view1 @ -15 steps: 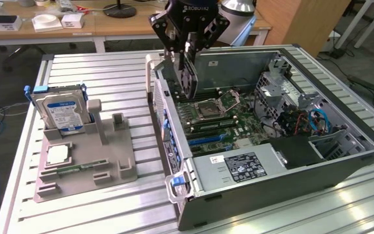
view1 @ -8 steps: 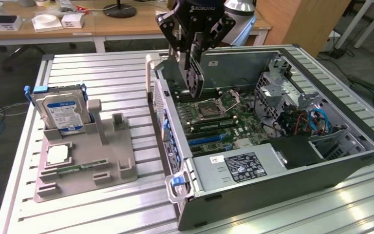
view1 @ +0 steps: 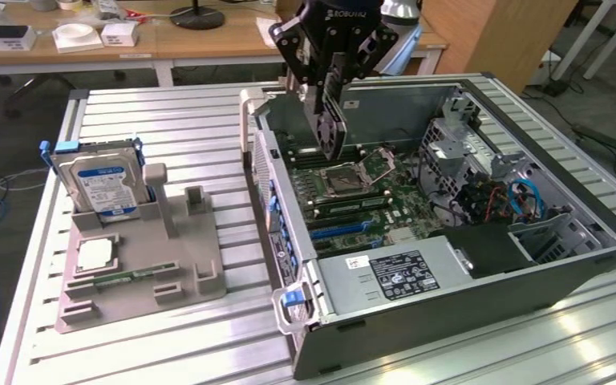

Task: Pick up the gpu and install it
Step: 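Pick up the gpu and move the gpu toward the slot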

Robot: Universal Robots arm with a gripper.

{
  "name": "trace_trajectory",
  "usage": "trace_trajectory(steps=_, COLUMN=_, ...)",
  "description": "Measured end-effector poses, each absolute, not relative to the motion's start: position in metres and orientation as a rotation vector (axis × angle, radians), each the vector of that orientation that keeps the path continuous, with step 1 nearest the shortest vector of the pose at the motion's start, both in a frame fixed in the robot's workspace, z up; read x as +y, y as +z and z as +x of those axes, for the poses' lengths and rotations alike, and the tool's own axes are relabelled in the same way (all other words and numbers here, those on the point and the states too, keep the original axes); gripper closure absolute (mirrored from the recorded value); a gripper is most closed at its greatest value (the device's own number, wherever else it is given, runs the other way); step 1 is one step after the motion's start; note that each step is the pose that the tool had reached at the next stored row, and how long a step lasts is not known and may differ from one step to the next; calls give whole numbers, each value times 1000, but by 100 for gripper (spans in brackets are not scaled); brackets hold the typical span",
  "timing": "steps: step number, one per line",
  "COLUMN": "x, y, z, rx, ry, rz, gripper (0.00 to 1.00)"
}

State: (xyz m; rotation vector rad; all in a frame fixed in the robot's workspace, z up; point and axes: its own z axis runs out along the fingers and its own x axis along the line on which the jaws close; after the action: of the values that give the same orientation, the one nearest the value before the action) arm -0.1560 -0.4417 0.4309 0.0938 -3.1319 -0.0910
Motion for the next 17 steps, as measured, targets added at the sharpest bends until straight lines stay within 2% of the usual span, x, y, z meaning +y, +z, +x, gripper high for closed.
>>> trace_trajectory(steps=17, x=-442, y=431, z=-132, rx=-3133, ry=-92, rz=75, gripper=74)
